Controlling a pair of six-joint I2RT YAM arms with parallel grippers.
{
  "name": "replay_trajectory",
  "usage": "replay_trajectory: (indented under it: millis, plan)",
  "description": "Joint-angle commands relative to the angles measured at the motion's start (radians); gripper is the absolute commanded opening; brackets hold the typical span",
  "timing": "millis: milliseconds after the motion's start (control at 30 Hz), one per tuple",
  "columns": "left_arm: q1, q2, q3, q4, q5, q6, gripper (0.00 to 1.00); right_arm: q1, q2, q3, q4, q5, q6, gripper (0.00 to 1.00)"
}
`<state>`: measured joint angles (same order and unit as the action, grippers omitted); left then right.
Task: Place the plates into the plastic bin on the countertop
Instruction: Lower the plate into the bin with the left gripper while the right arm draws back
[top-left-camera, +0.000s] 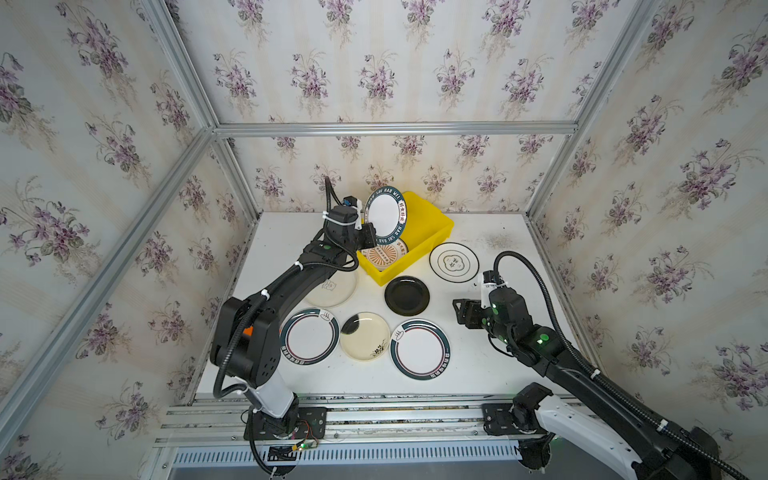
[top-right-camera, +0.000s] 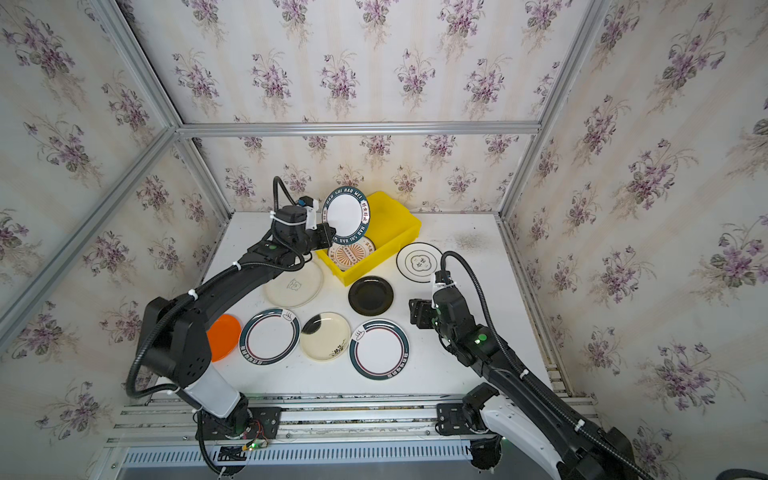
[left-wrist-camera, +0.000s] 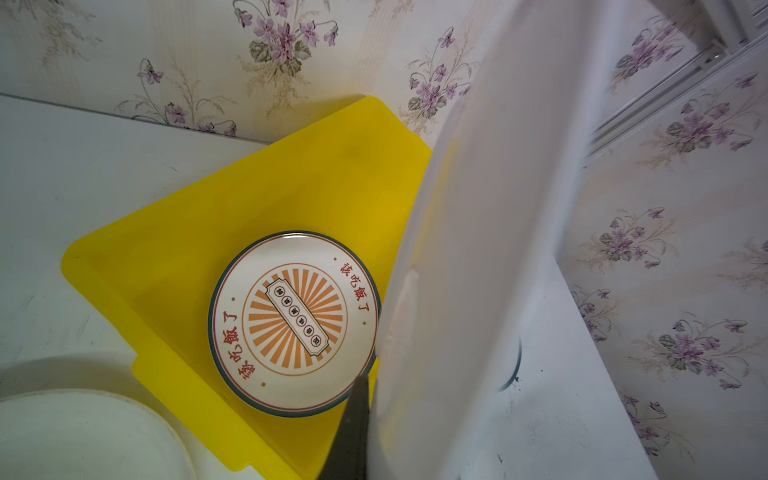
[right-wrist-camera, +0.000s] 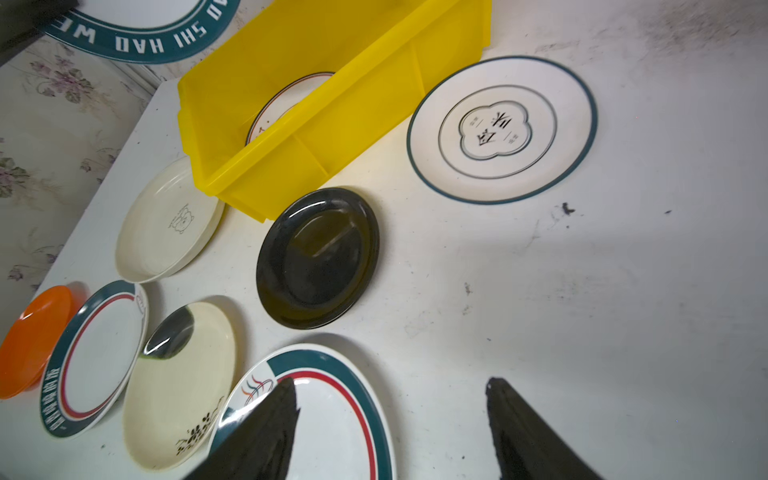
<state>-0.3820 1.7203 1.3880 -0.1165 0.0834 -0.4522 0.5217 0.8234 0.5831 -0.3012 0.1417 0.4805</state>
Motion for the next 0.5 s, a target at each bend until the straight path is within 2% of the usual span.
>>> replay_trajectory:
  millis: [0,200,467]
  plan:
    - [0.002,0.052,0.053,-0.118,-0.060,0.049,0.02,0.001,-0.015,0.031,-0.067,0.114,-0.040,0.74]
    - [0.008,0.135,0.101,-0.142,0.016,0.015,0.02,0.001,-0.096,0.012,-0.084,0.156,-0.053,0.75]
    - [0.008,0.257,0.220,-0.280,0.008,0.039,0.05,0.001,-0.144,-0.001,-0.136,0.211,-0.039,0.75]
